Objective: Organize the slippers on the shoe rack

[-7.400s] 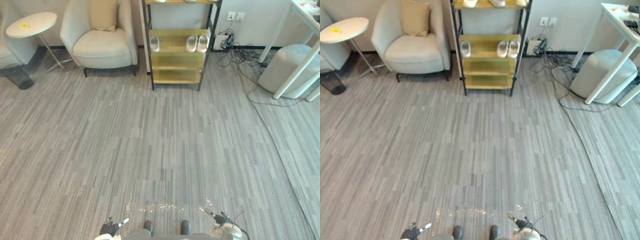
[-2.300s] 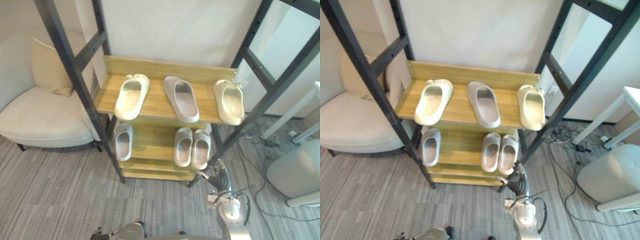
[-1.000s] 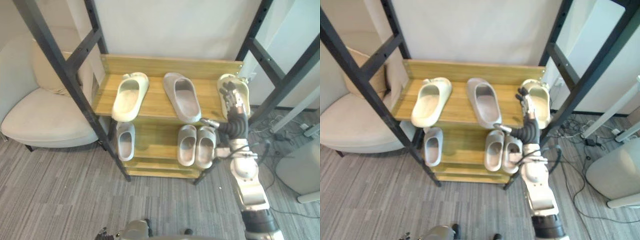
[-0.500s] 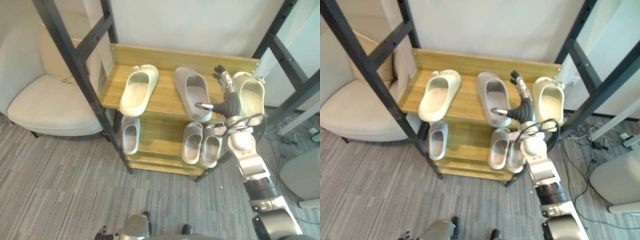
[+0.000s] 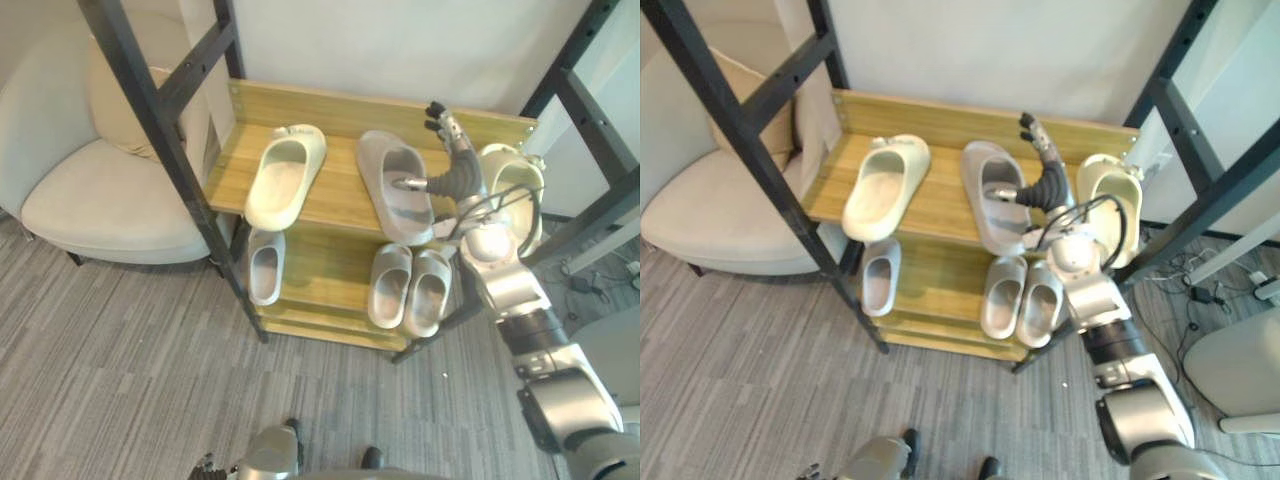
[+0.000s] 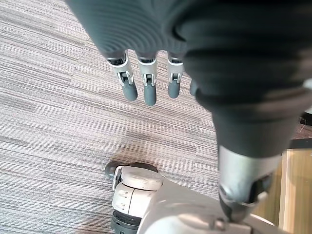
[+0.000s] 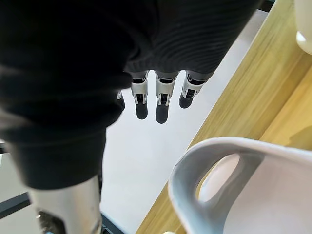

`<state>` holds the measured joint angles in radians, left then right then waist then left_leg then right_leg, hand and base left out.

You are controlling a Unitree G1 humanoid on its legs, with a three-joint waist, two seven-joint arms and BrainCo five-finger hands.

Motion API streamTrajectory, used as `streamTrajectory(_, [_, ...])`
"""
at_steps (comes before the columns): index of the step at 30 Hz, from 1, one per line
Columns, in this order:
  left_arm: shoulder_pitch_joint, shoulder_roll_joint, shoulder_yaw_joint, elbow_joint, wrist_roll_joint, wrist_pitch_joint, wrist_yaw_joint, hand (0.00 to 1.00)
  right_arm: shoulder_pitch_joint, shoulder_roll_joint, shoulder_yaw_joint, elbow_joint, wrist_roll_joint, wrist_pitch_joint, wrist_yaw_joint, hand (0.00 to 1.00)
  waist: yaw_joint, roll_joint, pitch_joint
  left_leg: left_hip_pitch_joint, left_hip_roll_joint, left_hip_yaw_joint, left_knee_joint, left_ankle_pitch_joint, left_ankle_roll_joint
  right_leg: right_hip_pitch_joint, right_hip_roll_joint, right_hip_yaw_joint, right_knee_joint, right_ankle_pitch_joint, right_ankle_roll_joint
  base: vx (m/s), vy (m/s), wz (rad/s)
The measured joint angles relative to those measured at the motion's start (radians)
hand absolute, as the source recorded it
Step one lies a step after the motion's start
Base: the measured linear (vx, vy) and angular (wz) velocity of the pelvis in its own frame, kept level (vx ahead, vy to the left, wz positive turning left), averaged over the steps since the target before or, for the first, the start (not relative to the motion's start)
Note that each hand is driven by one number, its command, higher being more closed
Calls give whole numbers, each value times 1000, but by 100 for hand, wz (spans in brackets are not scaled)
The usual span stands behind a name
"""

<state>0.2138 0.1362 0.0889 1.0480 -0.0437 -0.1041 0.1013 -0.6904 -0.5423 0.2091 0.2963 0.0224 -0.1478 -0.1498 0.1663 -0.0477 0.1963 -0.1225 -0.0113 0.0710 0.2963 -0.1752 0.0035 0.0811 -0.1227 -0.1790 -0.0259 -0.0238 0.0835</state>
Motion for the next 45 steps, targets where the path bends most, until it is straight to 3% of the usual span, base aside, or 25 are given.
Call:
streamTrajectory(17, [5, 4, -10, 0, -29, 0, -13, 0, -152, -77, 42, 173, -60, 31, -8, 0, 3, -2, 3, 3, -6, -8, -62, 43, 10, -13, 0, -5, -16, 37, -13, -12, -4, 1])
streamTrajectory(28, [14, 16, -10, -2, -47, -3, -18, 0, -217, -77, 76, 243, -124, 44, -10, 0, 8, -23, 16, 61, -18, -29, -215, 124, -12, -29, -1, -7, -13, 44, -21, -50, -26, -1])
streamTrajectory(37, [17, 19, -12, -4, -59, -5, -18, 0, -258, -77, 122, 339, -182, 62, -8, 0, 14, -30, 20, 78, -19, -41, -250, 148, 1, -30, 4, -5, -15, 44, -21, -3, -8, -2])
streamTrajectory(45, [17, 32, -31, -16, -77, -16, -18, 0, -330, -49, 151, 445, -221, 80, -8, 0, 38, -43, 28, 91, -19, -41, -302, 174, 2, -45, 4, -5, -10, 45, -22, 0, 0, 0])
